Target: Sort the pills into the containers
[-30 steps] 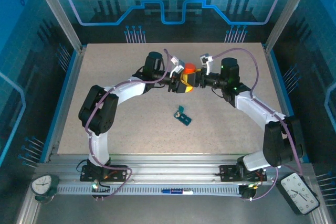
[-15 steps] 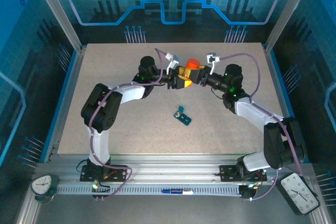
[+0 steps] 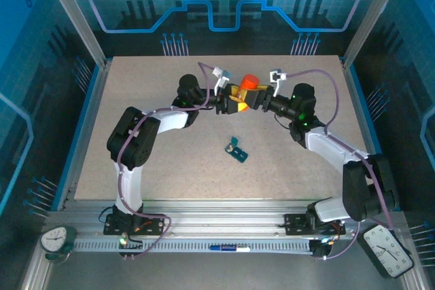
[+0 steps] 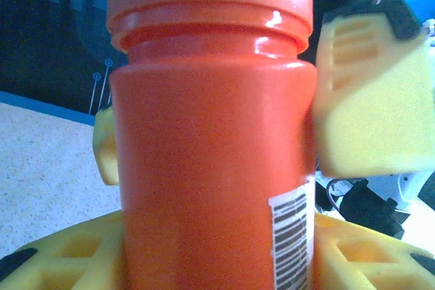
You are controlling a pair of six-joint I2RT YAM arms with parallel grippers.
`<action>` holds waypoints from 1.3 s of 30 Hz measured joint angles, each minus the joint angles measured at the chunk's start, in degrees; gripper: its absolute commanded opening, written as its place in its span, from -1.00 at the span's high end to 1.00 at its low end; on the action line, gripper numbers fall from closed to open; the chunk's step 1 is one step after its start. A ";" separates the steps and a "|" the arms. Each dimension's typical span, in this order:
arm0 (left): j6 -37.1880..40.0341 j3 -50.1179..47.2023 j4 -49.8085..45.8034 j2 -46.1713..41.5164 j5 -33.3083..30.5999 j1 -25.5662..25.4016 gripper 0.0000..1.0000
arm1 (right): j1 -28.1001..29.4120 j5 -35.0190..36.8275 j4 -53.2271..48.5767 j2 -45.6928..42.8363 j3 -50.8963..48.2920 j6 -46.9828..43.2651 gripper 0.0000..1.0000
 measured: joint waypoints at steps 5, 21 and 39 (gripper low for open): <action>1.46 0.00 0.24 0.00 0.20 0.79 1.00 | -4.68 -0.96 -11.28 -6.62 0.24 -2.93 -0.65; 18.49 0.00 -16.22 -2.71 0.59 0.79 1.00 | -9.14 -3.21 -42.05 -5.18 23.32 -14.47 -0.69; 24.55 0.17 -24.63 -3.89 0.63 -0.70 1.00 | -1.90 -3.13 -51.67 3.54 27.78 -20.59 -0.60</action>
